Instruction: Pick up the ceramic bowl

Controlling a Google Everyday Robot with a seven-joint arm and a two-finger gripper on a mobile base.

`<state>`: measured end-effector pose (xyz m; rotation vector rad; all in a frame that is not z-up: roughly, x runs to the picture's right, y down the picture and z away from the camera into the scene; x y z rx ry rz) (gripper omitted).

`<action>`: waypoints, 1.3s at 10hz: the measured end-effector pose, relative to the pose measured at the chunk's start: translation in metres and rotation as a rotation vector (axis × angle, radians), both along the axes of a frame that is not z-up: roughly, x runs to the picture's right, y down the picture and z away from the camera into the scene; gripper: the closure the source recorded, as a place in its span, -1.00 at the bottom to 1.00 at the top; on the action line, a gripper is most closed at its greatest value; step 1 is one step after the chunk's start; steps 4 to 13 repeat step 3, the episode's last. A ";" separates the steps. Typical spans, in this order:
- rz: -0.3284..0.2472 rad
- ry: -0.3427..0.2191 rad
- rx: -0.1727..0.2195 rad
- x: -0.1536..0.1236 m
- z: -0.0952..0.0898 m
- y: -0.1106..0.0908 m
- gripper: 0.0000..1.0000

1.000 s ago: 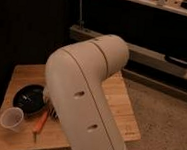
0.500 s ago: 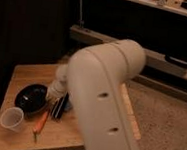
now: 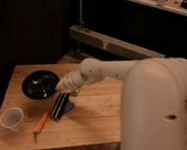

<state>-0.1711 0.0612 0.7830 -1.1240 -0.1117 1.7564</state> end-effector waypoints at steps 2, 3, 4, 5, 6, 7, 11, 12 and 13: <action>0.053 -0.065 0.041 0.019 -0.032 -0.022 1.00; 0.067 -0.074 0.052 0.026 -0.037 -0.027 1.00; 0.067 -0.074 0.052 0.026 -0.037 -0.027 1.00; 0.067 -0.074 0.052 0.026 -0.037 -0.027 1.00; 0.067 -0.074 0.052 0.026 -0.037 -0.027 1.00; 0.067 -0.074 0.052 0.026 -0.037 -0.027 1.00; 0.067 -0.074 0.052 0.026 -0.037 -0.027 1.00; 0.067 -0.074 0.052 0.026 -0.037 -0.027 1.00; 0.067 -0.074 0.052 0.026 -0.037 -0.027 1.00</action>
